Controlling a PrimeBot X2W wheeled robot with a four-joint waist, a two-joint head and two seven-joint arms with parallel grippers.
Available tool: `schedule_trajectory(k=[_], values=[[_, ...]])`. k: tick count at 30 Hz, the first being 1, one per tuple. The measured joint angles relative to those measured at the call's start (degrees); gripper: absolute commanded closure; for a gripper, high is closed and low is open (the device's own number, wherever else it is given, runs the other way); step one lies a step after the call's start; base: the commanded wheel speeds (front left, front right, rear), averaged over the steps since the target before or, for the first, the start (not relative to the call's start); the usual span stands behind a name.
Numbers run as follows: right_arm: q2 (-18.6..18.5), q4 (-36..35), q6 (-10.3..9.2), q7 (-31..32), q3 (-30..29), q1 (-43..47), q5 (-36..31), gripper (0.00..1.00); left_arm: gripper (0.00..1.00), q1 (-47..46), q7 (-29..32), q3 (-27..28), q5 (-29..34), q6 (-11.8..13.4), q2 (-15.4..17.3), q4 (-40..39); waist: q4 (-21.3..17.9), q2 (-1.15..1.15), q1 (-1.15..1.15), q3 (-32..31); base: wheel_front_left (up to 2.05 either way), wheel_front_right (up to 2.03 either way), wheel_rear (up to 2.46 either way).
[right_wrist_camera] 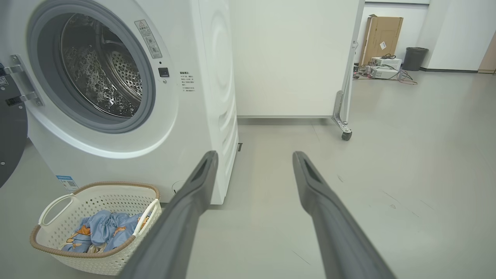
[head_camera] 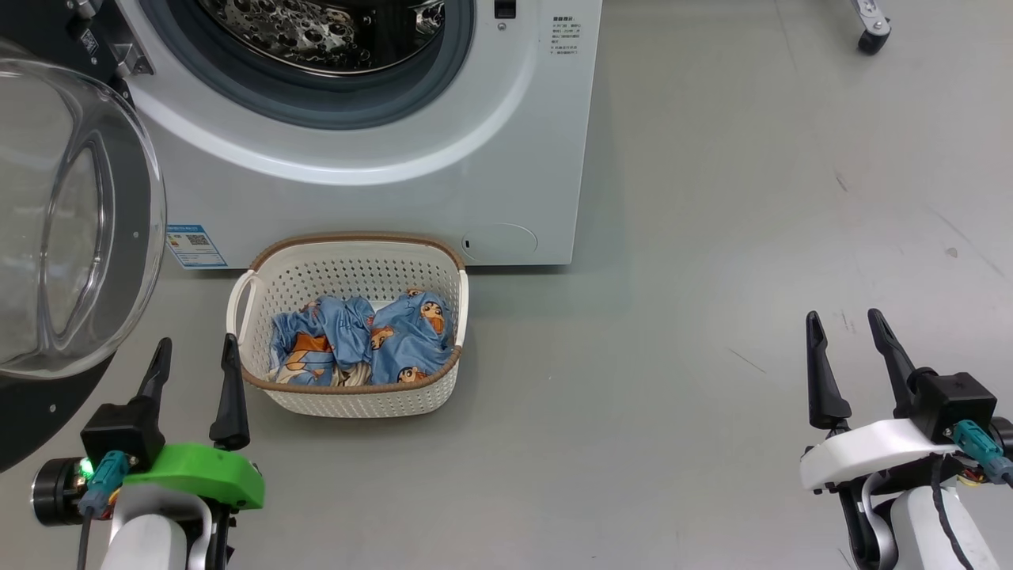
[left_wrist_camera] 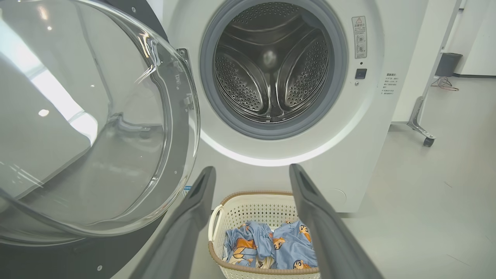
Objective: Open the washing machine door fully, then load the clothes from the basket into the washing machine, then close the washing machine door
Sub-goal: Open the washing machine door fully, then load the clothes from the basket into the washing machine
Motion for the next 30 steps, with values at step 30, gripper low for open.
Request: schedule_trajectory(k=[30], values=[[0.29,0.20,-0.01,0.00,0.03,0.04,0.01,0.00,0.00,0.19,0.00,0.55,1.02,0.00,-0.12,0.18,1.20,0.00,0.00,0.42,0.36,-0.36,0.00]])
